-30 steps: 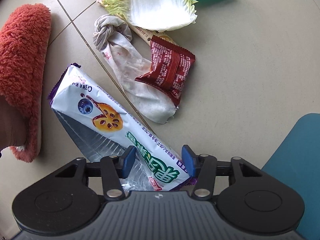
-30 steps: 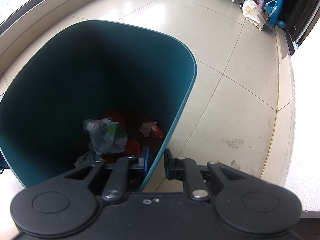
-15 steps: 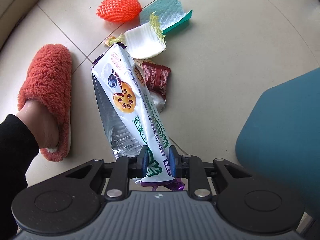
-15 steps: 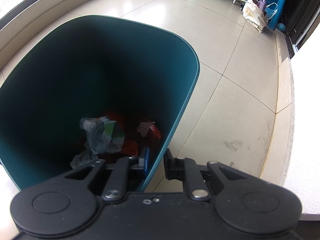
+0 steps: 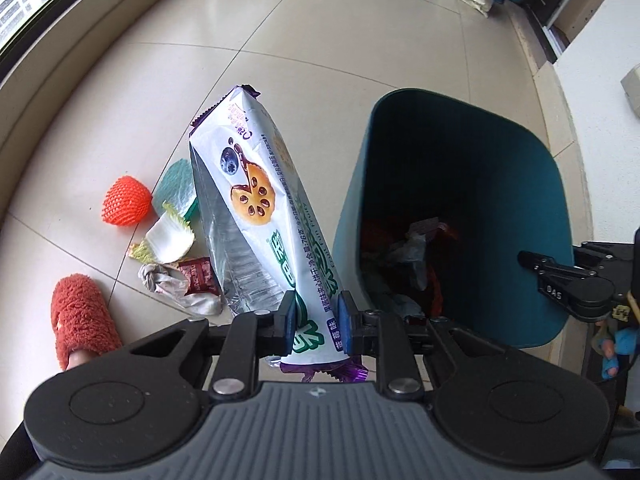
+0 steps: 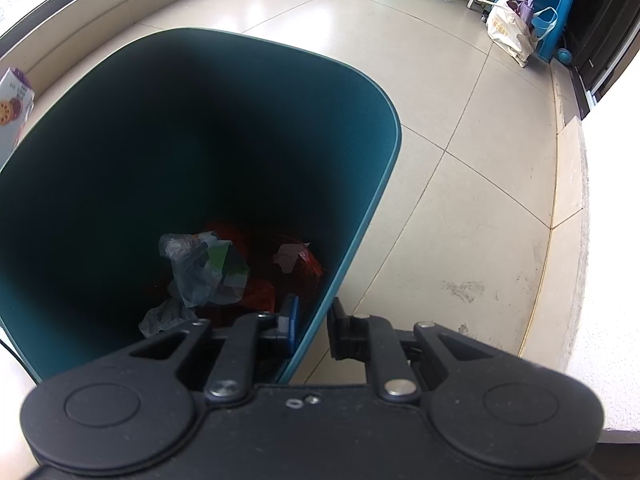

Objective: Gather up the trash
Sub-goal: 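Carry the snack wrapper into the wastebasket and open the left gripper, then lower the left gripper and grasp the dark red snack packet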

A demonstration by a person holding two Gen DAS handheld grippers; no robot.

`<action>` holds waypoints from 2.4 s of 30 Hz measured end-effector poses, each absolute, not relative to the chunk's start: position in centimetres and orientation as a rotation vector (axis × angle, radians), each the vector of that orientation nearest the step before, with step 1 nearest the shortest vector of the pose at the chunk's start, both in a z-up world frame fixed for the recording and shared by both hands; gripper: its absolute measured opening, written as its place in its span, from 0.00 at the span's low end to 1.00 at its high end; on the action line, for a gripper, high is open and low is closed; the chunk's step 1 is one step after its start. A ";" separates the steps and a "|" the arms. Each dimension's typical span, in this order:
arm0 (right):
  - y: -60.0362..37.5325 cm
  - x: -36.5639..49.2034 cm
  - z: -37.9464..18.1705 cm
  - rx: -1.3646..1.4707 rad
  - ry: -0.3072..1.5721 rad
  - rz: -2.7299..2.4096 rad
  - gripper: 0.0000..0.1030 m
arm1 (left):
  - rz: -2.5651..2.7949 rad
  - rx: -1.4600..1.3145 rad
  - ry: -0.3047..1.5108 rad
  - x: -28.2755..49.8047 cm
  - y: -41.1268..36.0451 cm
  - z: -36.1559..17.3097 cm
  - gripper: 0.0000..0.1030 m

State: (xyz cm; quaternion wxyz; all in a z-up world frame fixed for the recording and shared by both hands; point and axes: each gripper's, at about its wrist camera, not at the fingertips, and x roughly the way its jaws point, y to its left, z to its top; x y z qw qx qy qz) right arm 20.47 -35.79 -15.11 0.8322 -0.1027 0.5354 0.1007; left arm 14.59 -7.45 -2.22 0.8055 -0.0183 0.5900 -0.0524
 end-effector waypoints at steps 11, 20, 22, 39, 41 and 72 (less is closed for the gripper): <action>-36.1 20.5 -15.1 -0.208 1.135 0.220 0.14 | -0.293 0.133 1.178 17.2 -17.2 0.5 0.20; -36.4 20.5 -15.1 -0.198 1.136 0.228 0.14 | -0.320 0.281 1.281 18.8 -21.8 -7.3 0.20; -36.5 20.6 -15.1 -0.193 1.138 0.229 0.14 | -0.312 0.292 1.306 19.1 -22.1 -8.6 0.20; -36.8 20.8 -15.0 -0.185 1.142 0.231 0.14 | -0.376 0.259 1.387 17.2 -21.2 -11.9 0.33; -36.8 20.7 -15.0 -0.186 1.141 0.231 0.15 | -0.386 0.228 1.371 16.8 -20.4 -11.2 0.47; -36.0 21.0 -15.1 -0.206 1.152 0.213 0.14 | 0.018 -0.132 1.331 19.0 3.7 -14.0 0.74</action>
